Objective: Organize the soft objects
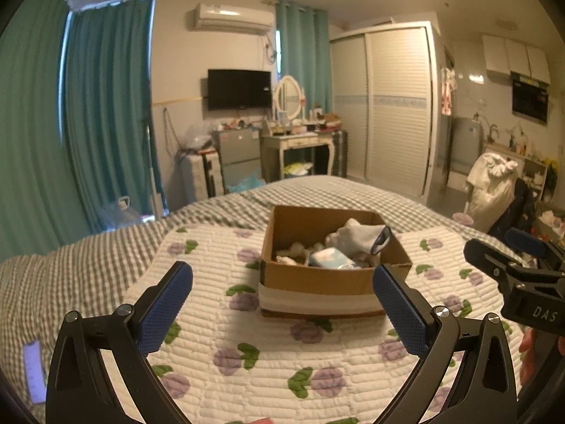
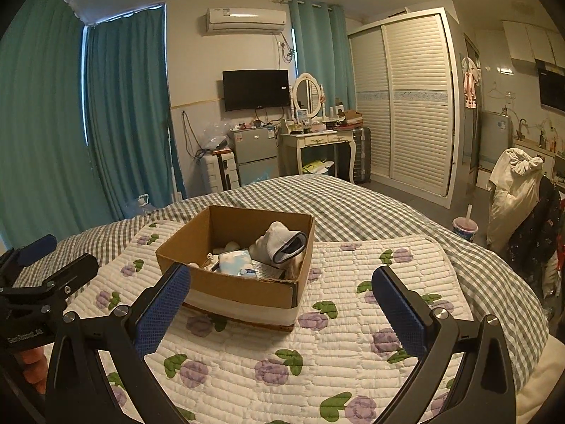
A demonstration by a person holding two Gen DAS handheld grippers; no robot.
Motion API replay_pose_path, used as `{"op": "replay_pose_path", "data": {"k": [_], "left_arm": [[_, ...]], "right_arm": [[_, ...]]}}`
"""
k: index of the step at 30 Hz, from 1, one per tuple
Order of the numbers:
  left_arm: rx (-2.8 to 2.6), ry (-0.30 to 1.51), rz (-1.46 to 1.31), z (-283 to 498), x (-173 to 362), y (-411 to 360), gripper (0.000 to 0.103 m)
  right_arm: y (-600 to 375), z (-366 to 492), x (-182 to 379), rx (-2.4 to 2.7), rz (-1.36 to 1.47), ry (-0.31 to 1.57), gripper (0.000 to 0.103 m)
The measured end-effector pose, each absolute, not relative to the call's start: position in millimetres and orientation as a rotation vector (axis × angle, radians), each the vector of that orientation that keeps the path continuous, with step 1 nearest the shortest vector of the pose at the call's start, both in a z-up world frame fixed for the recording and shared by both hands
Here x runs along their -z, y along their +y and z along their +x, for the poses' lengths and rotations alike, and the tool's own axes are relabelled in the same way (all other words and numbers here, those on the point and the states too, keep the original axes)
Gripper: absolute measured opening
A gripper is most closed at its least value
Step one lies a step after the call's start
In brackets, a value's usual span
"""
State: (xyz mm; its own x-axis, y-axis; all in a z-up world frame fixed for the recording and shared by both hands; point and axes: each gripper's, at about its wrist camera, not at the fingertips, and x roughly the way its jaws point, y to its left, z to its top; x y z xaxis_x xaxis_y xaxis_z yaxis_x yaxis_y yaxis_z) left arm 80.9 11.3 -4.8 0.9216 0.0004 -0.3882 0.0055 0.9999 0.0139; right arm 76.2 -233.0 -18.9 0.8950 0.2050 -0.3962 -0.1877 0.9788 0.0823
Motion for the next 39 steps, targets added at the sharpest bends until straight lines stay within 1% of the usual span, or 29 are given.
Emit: {"op": "replay_pose_path", "data": {"k": [39], "left_arm": [[0.000,0.397,0.026,76.1,6.2,14.6,0.103]], "right_arm": [[-222.9,72.9,17.5,-0.205,0.021,0.422,0.103]]}}
